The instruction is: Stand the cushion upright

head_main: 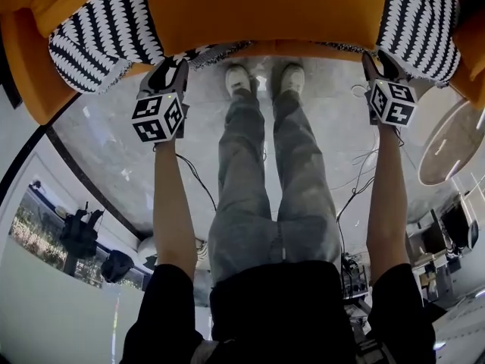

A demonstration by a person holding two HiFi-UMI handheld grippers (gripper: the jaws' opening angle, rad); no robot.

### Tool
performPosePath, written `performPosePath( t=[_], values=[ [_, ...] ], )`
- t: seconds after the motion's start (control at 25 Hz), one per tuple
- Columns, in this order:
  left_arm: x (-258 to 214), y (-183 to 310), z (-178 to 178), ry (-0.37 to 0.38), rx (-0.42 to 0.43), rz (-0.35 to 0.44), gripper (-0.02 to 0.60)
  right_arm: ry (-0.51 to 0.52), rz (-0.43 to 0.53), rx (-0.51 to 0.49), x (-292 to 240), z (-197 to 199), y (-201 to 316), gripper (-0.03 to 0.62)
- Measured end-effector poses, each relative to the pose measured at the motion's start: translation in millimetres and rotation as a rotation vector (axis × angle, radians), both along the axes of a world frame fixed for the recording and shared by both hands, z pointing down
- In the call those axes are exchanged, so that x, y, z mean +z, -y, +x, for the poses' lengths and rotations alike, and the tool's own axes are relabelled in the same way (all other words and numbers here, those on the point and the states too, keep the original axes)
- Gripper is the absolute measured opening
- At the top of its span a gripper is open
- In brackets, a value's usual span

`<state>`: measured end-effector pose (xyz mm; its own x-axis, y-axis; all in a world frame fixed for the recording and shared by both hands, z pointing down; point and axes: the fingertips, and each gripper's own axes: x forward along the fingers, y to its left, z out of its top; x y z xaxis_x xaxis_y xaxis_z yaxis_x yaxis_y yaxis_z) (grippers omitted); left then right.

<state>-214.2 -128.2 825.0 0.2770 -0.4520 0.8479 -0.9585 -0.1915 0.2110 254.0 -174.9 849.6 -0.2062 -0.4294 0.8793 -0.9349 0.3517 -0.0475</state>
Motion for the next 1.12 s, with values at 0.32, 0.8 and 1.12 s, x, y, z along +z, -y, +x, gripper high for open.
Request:
performPosePath(
  t=[0.32,0.8,1.12],
  values=[
    [25,8,-14,0.003,-0.075,-0.067,0.135,-0.030,-0.059,-0.049,25,3,4,0.156],
    [37,8,-27,0.216,0.129,-0.130,0.138,-0.065,-0.067,-0.054,28,5,14,0.155],
    [32,25,-16,0.214,0.132,-0.087,0.040,-0.049,-0.054,-0.067,20,-6,22,0.055]
  ],
)
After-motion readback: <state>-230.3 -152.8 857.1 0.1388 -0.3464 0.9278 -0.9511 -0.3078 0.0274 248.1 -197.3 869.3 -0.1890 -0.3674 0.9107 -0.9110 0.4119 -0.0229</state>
